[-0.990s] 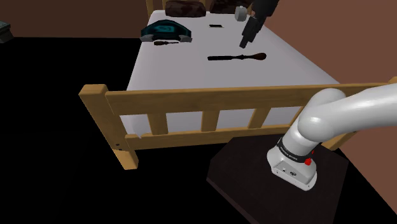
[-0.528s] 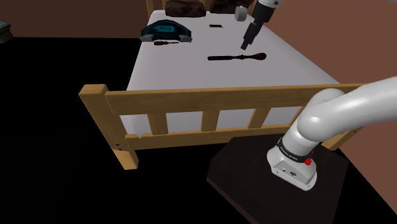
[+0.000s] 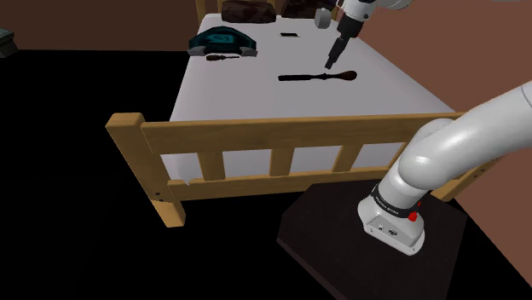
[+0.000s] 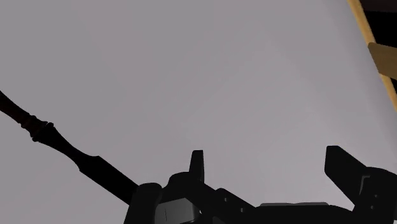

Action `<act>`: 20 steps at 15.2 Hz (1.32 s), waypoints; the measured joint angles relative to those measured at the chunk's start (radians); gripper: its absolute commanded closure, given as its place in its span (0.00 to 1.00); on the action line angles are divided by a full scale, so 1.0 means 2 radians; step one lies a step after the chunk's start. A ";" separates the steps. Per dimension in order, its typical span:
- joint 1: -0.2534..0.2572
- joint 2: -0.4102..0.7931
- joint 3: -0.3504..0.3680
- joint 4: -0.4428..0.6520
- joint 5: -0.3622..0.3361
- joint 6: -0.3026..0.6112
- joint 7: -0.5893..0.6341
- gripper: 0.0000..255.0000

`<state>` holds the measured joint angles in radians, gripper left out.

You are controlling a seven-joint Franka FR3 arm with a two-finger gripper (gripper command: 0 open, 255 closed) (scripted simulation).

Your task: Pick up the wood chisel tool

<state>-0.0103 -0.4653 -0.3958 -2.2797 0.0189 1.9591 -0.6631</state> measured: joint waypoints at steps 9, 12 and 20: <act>0.013 0.159 -0.100 0.089 0.073 0.039 -0.160 0.00; 0.008 0.228 -0.124 0.133 0.122 0.040 -0.221 0.00; -0.072 0.427 -0.124 0.306 0.253 -0.010 -0.352 0.00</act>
<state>-0.1537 0.3878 -0.6437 -1.6686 0.5252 1.9393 -1.3674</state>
